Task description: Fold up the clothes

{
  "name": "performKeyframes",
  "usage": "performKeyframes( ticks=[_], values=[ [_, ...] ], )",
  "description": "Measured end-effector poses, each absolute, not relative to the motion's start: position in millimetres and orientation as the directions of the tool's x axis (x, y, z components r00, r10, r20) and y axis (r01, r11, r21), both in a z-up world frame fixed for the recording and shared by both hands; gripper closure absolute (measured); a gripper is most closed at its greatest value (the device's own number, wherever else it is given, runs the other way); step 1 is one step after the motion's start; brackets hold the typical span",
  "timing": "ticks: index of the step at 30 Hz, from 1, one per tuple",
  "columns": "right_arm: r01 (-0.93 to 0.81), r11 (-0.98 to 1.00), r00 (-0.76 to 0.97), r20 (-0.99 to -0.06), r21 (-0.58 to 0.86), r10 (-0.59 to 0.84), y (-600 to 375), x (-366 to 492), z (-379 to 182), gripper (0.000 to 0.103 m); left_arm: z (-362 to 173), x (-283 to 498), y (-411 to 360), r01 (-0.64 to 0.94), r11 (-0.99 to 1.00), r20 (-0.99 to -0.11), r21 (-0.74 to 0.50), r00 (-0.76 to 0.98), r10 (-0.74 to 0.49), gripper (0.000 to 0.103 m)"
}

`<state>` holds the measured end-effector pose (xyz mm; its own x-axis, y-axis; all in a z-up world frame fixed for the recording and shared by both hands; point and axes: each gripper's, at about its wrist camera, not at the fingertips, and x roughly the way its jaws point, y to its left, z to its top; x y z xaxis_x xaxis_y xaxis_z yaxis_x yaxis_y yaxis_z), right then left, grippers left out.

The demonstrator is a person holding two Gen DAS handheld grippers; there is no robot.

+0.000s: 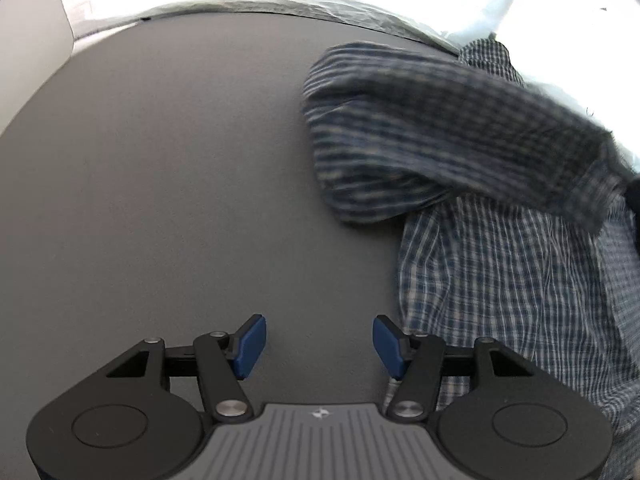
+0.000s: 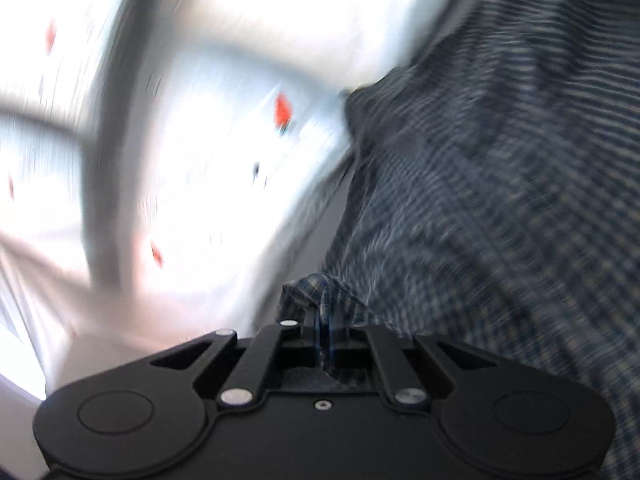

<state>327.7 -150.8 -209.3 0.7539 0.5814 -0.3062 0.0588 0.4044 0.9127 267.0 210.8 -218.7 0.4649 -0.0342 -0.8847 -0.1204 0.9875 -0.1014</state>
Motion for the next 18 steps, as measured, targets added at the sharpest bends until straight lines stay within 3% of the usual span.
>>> performKeyframes(
  ticks=[5, 13, 18],
  values=[
    [0.124, 0.347, 0.779, -0.308, 0.930, 0.546, -201, 331, -216, 0.099, -214, 269, 180, -0.135, 0.990, -0.883, -0.044, 0.468, 0.024, 0.042],
    [0.164, 0.547, 0.722, -0.478, 0.821, 0.501, -246, 346, -217, 0.097, -213, 269, 134, -0.169, 0.986, -0.876, 0.008, 0.474, 0.089, 0.037],
    [0.163, 0.634, 0.689, -0.547, 0.756, 0.476, -266, 355, -222, 0.074, -222, 267, 125, -0.234, 0.970, -0.883, 0.060, 0.440, 0.161, 0.037]
  ],
)
